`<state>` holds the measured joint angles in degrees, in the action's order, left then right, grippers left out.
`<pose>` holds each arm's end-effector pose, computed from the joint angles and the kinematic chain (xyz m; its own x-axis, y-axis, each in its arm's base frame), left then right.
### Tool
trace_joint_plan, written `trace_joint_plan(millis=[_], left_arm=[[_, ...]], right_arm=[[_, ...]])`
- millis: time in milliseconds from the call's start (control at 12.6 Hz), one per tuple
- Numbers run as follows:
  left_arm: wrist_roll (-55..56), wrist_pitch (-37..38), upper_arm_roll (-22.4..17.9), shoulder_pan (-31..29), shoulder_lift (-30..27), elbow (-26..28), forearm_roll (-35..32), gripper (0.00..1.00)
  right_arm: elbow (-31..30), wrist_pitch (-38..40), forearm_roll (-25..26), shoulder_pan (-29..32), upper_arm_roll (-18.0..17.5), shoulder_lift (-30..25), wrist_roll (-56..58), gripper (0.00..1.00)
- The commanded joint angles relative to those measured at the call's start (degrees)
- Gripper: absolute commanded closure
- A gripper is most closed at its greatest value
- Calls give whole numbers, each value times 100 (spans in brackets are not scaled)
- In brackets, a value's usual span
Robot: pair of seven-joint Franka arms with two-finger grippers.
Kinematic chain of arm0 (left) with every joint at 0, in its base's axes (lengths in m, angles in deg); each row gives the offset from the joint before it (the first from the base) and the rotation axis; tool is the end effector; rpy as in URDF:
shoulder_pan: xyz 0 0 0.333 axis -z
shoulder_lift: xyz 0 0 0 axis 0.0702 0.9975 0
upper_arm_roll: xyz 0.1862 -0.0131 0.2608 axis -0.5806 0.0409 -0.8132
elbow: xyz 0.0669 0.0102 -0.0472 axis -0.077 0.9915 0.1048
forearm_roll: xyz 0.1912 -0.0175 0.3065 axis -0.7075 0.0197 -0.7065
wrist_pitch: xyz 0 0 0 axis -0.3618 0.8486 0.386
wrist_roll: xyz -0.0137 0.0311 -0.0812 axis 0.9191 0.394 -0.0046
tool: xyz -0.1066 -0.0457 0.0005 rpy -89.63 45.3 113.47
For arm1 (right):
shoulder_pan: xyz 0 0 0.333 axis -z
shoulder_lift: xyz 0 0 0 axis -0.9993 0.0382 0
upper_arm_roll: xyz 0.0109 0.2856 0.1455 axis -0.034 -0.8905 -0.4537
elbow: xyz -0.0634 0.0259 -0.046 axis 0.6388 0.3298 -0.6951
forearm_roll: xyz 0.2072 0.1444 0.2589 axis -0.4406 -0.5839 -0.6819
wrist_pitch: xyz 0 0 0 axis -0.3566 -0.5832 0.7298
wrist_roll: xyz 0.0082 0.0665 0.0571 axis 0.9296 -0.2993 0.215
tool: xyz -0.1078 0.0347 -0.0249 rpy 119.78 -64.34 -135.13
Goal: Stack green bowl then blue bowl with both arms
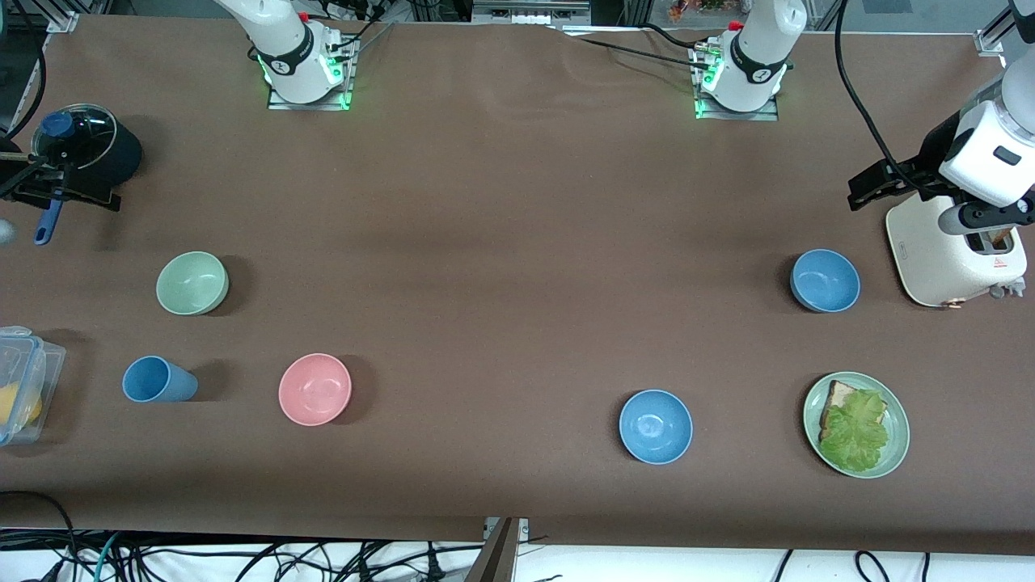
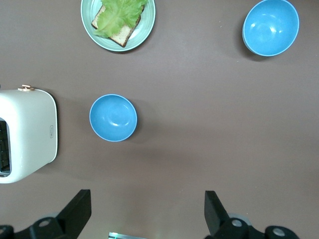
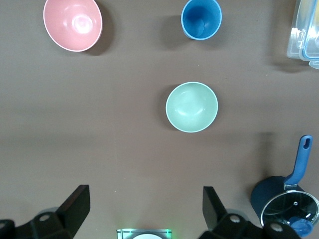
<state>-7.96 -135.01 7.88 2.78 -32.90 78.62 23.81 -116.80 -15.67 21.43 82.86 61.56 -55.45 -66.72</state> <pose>0.5246 -0.0385 0.6018 0.9802 0.1705 -0.1004 0.1673 -0.9851 -0.0402 0.5461 -0.0432 0.5836 0.9885 -0.0186 -0.1502 -0.0183 -0.9998 0.0032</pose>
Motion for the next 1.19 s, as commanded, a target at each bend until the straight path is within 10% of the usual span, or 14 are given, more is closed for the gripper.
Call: trace_joint_plan(millis=[0, 1111], left_arm=[[30, 143, -24, 5, 73, -181, 117, 0], [30, 143, -24, -4, 73, -181, 126, 0]], right_arm=[[20, -25, 79, 55, -54, -18, -40, 0], [29, -87, -123, 379, 183, 640, 135, 0]])
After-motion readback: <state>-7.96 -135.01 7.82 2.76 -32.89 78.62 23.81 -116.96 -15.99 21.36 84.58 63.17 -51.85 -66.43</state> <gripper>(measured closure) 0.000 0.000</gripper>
